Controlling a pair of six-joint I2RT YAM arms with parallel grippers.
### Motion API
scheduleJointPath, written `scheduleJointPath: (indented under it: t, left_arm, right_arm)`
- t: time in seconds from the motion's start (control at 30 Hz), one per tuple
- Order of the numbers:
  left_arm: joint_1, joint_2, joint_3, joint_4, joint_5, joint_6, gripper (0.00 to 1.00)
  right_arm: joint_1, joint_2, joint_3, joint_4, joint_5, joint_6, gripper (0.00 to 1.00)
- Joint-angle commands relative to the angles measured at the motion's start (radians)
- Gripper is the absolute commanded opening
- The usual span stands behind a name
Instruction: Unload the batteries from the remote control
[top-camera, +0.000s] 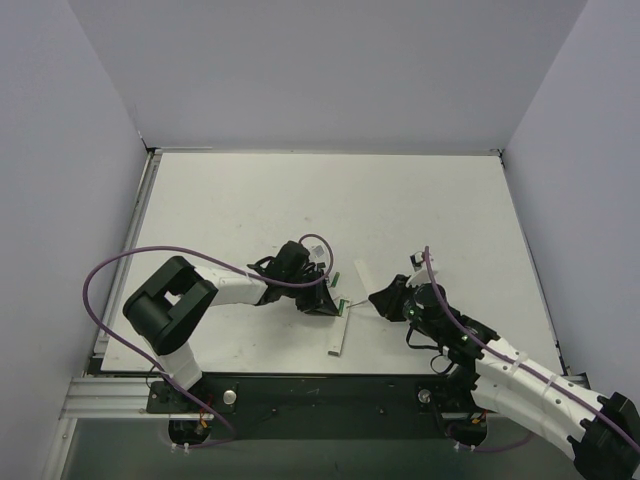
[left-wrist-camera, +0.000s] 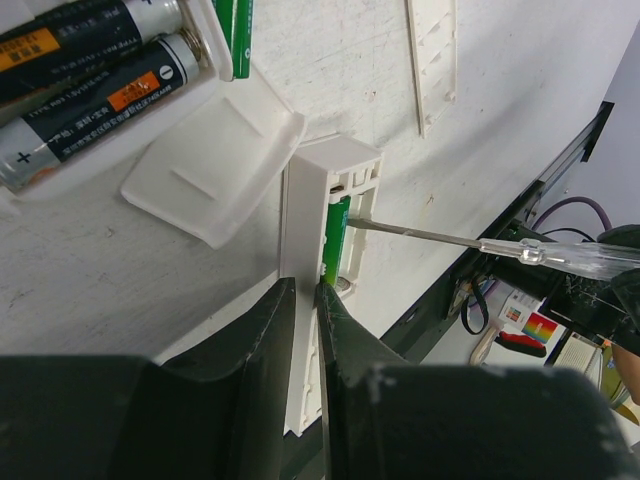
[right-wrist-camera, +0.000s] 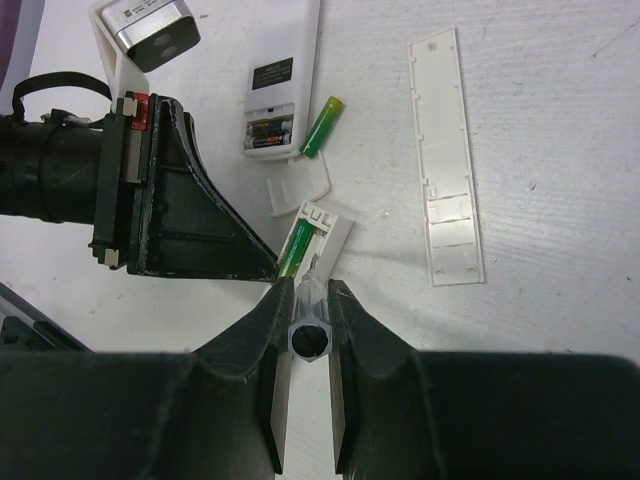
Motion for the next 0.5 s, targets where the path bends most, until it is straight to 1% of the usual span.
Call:
scheduleJointPath:
  t: [0.0, 0.27, 0.3, 0.47]
  left_arm:
    - [-0.007, 0.008, -0.006, -0.002, -0.006, 0.007, 0.25]
    - [-0.007, 0.006, -0.01, 0.0, -0.008, 0.005, 0.25]
    - [-0.007, 0.008, -0.008, 0.001, -0.006, 0.005, 0.25]
    - [-0.007, 0.014, -0.008, 0.006, -0.003, 0.002, 0.25]
  right_arm:
    - [0.002, -0.011, 0.033, 0.005, -0.011, -0.027, 0.0]
    - [0.002, -0.003, 0.017, 0.057, -0.011, -0.027, 0.0]
    - [0.003, -0.005, 0.013, 0.062, -0.037, -0.029, 0.0]
    - [0.003, 0.009, 0.012, 0.083, -0.038, -0.033, 0.0]
